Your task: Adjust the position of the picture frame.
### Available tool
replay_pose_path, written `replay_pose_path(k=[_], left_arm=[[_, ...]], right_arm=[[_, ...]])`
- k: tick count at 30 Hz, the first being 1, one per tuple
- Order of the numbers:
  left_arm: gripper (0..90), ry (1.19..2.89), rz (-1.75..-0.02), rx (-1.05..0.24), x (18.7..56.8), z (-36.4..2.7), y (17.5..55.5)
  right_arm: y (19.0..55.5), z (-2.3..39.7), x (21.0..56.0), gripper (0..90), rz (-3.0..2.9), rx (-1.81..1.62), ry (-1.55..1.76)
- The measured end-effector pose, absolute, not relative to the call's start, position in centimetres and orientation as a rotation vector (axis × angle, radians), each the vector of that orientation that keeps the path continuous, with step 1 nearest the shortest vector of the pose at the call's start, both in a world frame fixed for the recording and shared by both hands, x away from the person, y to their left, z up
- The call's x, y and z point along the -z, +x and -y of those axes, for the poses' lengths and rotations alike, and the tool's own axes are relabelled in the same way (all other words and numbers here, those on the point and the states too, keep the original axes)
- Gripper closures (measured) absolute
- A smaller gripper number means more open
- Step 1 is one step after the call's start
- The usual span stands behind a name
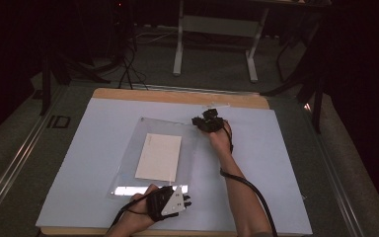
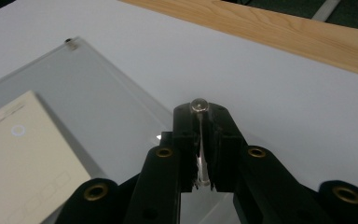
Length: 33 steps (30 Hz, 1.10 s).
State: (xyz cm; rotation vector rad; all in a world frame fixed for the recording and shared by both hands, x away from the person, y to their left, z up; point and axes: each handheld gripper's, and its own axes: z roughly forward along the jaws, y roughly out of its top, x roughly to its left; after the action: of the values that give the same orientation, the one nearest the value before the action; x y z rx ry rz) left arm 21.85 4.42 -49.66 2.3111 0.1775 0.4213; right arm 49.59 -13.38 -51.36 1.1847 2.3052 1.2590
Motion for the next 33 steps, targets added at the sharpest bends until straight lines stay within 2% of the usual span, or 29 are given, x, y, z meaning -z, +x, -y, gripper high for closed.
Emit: replay_pose_path(k=[9,13,17,18,19,21,23,30,33], left_arm=[[80.5,2.344,-0.085,-0.387,49.9,0.2,22.7],[81.2,2.357,-0.079,-0.351,51.0,0.8,23.2],[81.0,2.292,-0.127,-0.282,51.7,0.1,23.7],[74.6,2.289,-0.136,-0.290,51.7,0.0,23.7],[74.6,2.288,-0.132,-0.293,51.7,-0.1,23.7],[65.1,2.283,-0.135,-0.267,51.6,-0.9,23.9],[61.3,2.269,-0.144,-0.255,51.6,-1.3,23.9],[58.9,2.186,-0.231,-0.199,51.1,-4.9,24.8],[58.7,2.189,-0.274,-0.225,50.8,-6.0,25.5]], right_arm=[[49.9,9.2,51.6,82.4,-2.351,-1.289,1.144],[49.7,8.3,52.2,82.5,-2.374,-1.286,1.128],[49.8,8.5,52.6,80.8,-2.392,-1.285,1.169],[49.7,8.4,52.4,74.5,-2.403,-1.264,1.143],[49.7,8.4,52.4,74.5,-2.403,-1.264,1.143],[49.4,8.8,52.3,69.1,-2.411,-1.229,1.102],[49.0,9.3,52.3,66.7,-2.409,-1.218,1.087],[47.1,11.6,52.0,63.6,-2.406,-1.215,1.047],[46.1,12.4,51.7,61.5,-2.417,-1.182,1.007]])
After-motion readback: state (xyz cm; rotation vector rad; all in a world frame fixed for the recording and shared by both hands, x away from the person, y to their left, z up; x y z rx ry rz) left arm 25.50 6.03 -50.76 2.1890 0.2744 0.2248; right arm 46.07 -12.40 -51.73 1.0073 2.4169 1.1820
